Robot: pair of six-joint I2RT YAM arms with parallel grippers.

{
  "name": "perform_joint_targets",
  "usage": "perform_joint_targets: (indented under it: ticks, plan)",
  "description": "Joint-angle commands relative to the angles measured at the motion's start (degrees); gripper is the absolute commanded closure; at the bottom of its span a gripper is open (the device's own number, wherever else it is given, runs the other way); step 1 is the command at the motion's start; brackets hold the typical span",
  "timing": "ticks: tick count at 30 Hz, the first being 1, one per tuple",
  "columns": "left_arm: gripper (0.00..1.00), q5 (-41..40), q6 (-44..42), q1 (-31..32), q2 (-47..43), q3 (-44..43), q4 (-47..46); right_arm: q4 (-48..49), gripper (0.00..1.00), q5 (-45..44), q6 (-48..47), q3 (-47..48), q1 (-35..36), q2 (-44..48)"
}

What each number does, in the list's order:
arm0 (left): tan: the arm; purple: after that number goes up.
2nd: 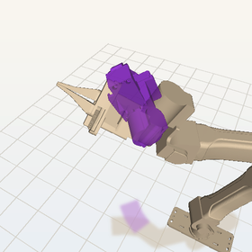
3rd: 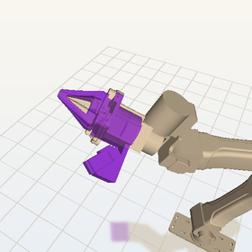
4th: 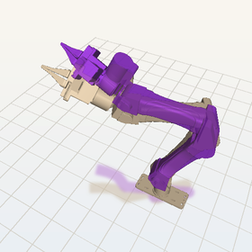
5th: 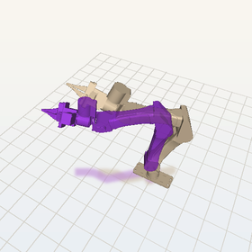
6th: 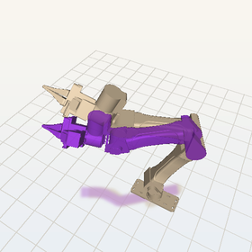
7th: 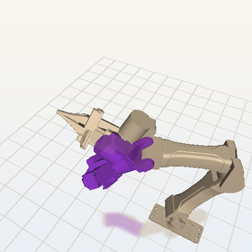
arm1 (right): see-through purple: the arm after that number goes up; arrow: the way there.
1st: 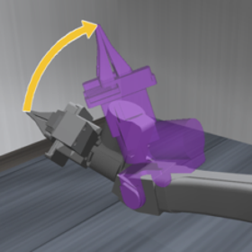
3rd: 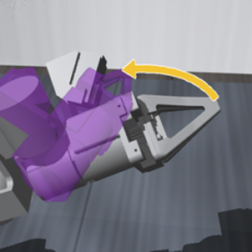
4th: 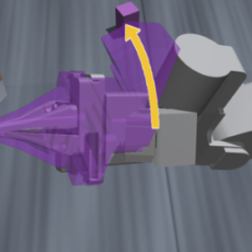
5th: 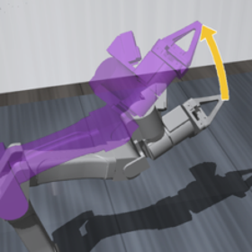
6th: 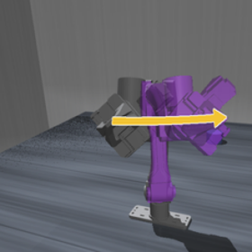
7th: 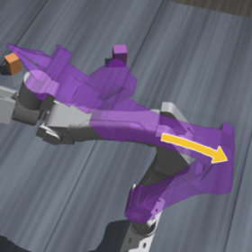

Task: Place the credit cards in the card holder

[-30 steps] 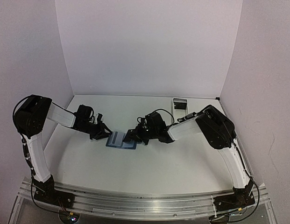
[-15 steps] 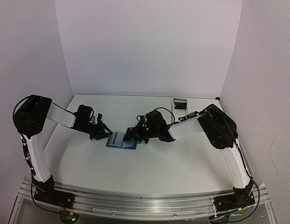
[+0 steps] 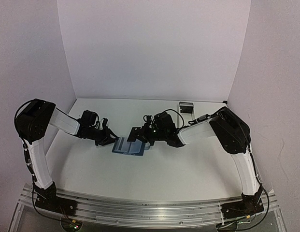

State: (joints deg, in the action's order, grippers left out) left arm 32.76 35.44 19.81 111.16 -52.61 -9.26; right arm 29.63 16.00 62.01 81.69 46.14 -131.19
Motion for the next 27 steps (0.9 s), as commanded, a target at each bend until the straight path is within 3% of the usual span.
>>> perform_joint_targets:
  ticks: [1, 15, 27]
  plan:
    - [0.71, -6.63, 1.45, 0.62, 5.91, 4.82, 10.82, 2.55, 1.0, -1.19, 1.5, 1.71, 0.68, -2.38]
    - [0.72, -7.44, 1.56, 0.03, 5.49, 5.17, 10.91, 0.22, 1.0, -5.17, 1.44, -2.56, 0.74, 1.08]
    - [0.72, -7.75, 1.43, 0.05, 5.35, 5.02, 11.1, 0.06, 1.0, -3.87, 1.79, 0.48, 0.76, -1.74]
